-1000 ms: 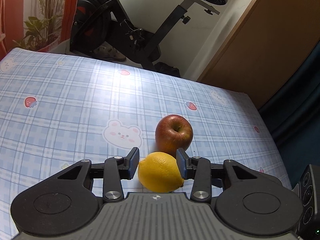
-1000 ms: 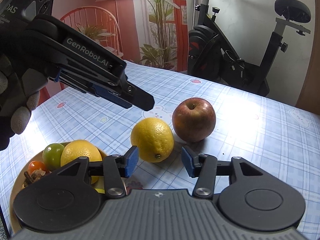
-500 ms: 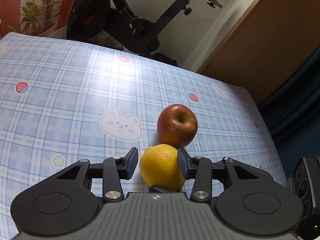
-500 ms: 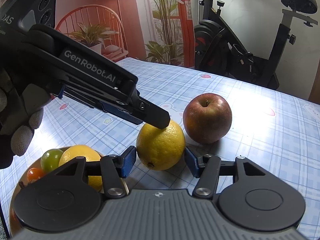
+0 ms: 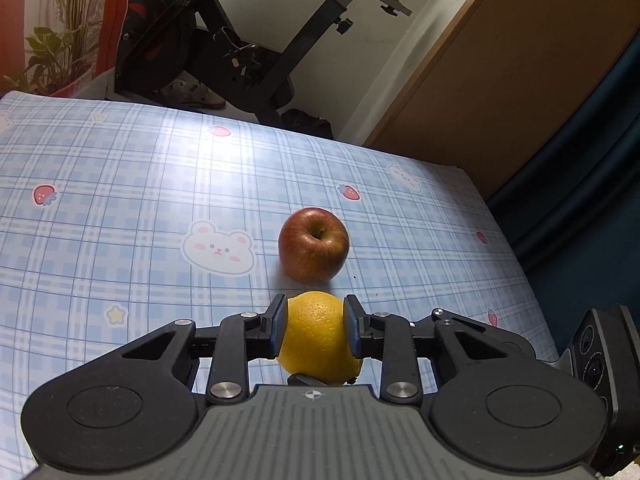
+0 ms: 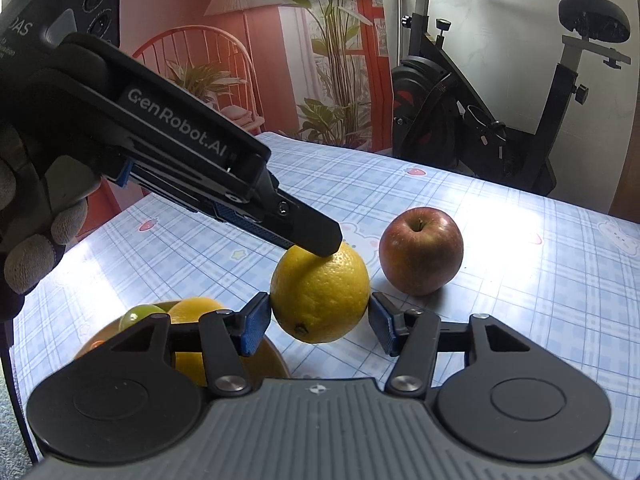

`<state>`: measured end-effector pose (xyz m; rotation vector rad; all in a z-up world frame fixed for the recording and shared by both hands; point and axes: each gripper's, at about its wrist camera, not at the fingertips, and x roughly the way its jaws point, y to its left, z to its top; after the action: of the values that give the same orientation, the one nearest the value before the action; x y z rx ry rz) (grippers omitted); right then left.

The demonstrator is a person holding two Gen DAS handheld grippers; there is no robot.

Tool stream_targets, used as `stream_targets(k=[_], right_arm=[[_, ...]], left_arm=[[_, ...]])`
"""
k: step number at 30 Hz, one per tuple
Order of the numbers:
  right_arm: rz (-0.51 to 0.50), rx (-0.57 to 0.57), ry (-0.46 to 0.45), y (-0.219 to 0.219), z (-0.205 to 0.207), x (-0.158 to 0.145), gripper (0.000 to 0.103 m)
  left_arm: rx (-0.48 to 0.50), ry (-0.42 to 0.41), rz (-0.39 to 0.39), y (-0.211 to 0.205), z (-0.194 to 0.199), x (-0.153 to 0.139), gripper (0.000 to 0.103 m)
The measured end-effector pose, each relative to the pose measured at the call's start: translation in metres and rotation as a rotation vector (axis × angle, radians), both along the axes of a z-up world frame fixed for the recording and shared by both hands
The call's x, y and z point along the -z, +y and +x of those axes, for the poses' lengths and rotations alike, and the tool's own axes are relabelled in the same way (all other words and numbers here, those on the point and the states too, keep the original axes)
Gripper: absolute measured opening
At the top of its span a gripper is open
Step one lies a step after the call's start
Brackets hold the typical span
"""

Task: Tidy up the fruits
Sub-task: 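Carry the lemon with both grippers into the plate and open them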

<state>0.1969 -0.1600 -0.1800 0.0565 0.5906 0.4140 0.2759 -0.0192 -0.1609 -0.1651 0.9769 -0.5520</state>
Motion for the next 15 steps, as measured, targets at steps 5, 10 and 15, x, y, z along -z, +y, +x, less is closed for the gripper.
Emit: stream_targets(k=[5, 10, 15], right_arm=[[-0.015, -0.022, -0.019, 0.006, -0.029, -0.014, 0.057], [-0.037, -0.044, -0.023, 0.018, -0.052, -0.018, 0.057], [-0.033, -0.049, -0.002, 0.025, -0.066, -0.01, 0.057]], left_arm=[[0.016, -0.017, -0.001, 0.005, -0.028, -0.013, 0.032], [0.022, -0.015, -0.005, 0.014, -0.053, -0.014, 0.032], [0.007, 0.005, 0.003, 0.017, -0.066, -0.005, 0.032]])
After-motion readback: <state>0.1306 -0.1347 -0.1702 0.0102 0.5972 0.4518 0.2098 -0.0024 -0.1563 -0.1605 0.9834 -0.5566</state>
